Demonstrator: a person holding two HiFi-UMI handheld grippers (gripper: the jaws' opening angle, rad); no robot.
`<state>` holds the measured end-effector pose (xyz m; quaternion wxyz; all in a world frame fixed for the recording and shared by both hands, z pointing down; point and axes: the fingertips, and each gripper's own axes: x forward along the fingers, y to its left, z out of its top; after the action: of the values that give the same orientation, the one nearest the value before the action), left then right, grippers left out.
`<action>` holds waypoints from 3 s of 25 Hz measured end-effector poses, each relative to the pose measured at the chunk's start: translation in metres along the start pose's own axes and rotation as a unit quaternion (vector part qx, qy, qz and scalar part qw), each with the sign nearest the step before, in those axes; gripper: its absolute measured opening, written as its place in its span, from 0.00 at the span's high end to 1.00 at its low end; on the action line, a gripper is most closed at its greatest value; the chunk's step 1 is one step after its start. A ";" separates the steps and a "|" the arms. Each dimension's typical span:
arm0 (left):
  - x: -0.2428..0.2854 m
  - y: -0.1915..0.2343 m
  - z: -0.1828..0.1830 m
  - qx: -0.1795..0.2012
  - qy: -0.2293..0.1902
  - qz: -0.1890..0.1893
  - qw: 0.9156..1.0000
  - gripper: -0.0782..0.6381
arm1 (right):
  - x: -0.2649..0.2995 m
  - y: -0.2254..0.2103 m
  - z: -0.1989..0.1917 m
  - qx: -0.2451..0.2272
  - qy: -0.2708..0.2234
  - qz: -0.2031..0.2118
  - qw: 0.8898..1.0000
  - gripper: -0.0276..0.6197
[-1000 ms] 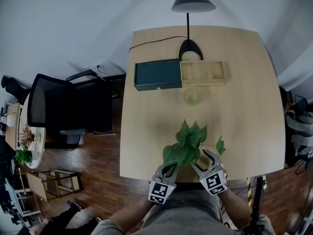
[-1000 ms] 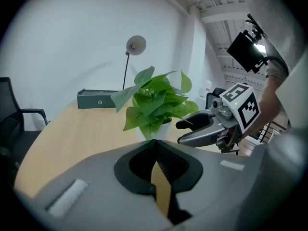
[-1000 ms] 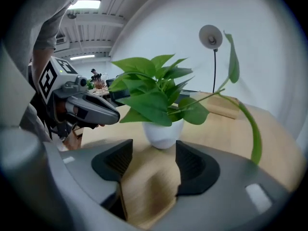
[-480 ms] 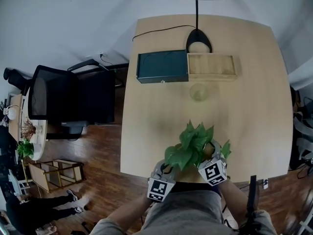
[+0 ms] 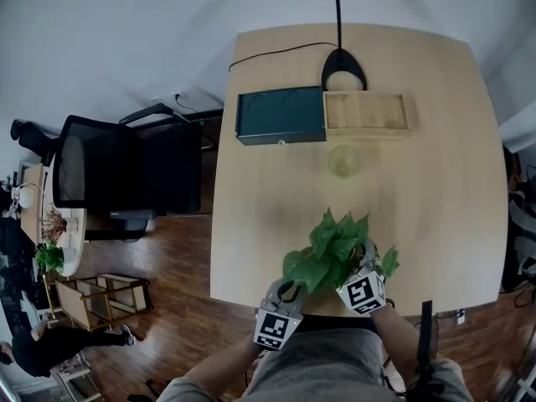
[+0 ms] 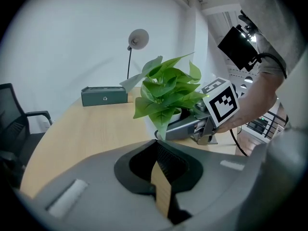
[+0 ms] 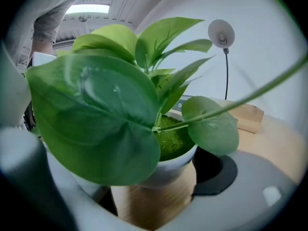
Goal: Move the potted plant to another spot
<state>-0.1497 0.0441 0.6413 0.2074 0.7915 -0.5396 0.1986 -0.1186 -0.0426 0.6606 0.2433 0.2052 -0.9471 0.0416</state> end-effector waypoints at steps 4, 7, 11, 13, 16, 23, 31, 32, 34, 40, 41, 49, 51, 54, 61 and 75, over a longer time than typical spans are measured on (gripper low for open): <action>-0.001 0.000 0.002 0.006 0.000 0.000 1.000 0.90 | 0.001 -0.001 0.002 0.001 -0.011 -0.005 1.000 0.21; -0.002 0.002 0.003 0.008 0.000 0.000 1.000 0.90 | 0.001 0.000 0.003 0.005 -0.016 -0.003 1.000 0.22; -0.002 0.004 0.004 0.010 -0.001 -0.001 1.000 0.90 | 0.000 -0.006 0.009 0.016 -0.031 -0.011 0.999 0.22; -0.003 0.005 0.006 0.012 -0.003 -0.001 1.000 0.90 | 0.000 -0.008 0.014 0.018 -0.037 -0.013 0.999 0.22; -0.002 0.005 0.010 0.016 -0.007 -0.005 1.000 0.90 | -0.003 -0.014 0.021 0.022 -0.042 -0.018 0.999 0.22; 0.006 0.001 0.040 0.023 -0.040 -0.016 0.999 0.90 | -0.023 -0.043 0.046 0.018 -0.052 -0.048 0.997 0.22; 0.026 -0.011 0.103 0.019 -0.100 -0.038 0.994 0.90 | -0.060 -0.100 0.086 0.017 -0.071 -0.096 0.993 0.22; 0.030 -0.013 0.110 0.016 -0.106 -0.043 0.993 0.90 | -0.065 -0.110 0.092 0.015 -0.073 -0.103 0.992 0.22; 0.035 -0.018 0.122 0.009 -0.116 -0.051 0.992 0.90 | -0.075 -0.129 0.101 0.011 -0.076 -0.116 0.990 0.22; 0.048 -0.033 0.138 0.005 -0.123 -0.065 0.990 0.90 | -0.098 -0.181 0.115 0.003 -0.078 -0.143 0.987 0.22; 0.050 -0.036 0.139 0.004 -0.121 -0.067 0.990 0.90 | -0.100 -0.188 0.117 0.003 -0.079 -0.146 0.986 0.22; 0.069 -0.046 0.145 -0.007 -0.101 -0.064 0.993 0.90 | -0.097 -0.256 0.118 0.011 -0.081 -0.153 0.985 0.22; 0.072 -0.048 0.142 -0.011 -0.091 -0.060 0.994 0.90 | -0.094 -0.277 0.117 0.011 -0.084 -0.158 0.984 0.22; 0.078 -0.048 0.140 -0.017 -0.074 -0.051 0.996 0.90 | -0.087 -0.311 0.110 0.015 -0.082 -0.166 0.983 0.22; 0.094 -0.040 0.147 -0.028 -0.063 -0.025 0.997 0.90 | -0.058 -0.372 0.095 0.026 -0.075 -0.175 0.981 0.22; 0.160 -0.047 0.184 -0.034 -0.068 -0.049 0.996 0.90 | -0.028 -0.418 0.056 0.055 -0.054 -0.174 0.982 0.22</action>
<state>-0.0353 -0.1638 0.5681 0.2068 0.8213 -0.5192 0.1148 0.0498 -0.4235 0.5892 0.1838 0.3821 -0.9048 0.0391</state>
